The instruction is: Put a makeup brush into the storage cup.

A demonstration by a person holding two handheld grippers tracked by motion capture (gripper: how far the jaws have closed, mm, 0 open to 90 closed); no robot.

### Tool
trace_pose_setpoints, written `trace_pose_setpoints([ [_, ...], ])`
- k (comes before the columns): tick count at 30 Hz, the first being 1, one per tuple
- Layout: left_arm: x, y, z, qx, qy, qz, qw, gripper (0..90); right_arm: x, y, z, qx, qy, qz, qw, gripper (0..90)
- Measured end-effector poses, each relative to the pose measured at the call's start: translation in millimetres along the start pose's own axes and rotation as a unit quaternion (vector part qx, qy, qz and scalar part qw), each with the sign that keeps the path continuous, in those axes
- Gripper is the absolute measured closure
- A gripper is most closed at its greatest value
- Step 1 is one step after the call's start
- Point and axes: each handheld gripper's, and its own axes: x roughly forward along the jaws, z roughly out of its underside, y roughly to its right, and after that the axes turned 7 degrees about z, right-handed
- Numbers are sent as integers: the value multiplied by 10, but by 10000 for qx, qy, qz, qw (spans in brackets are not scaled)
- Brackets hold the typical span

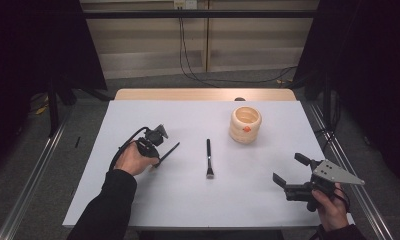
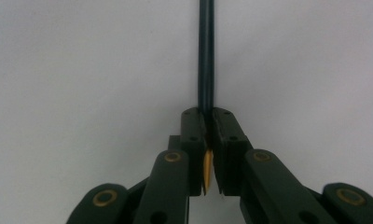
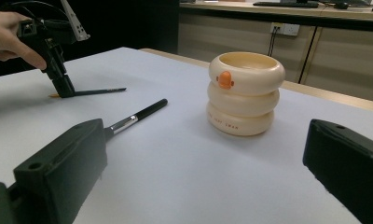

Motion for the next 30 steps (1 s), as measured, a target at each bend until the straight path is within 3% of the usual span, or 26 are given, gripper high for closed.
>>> trace_pose_setpoints([
  [3, -8, -33, 3, 6, 15, 170, 9999, 840, 1, 6, 0, -9, -9, 40, 10000, 0],
  [18, -55, -101, 86, -55, 256, 378, 9989, 841, 4, 15, 0, 25, -2, 27, 10000, 0],
  [30, -167, -86, 143, 166, 699, 577, 9957, 841, 5, 20, 1, 42, -40, 34, 10000, 0],
])
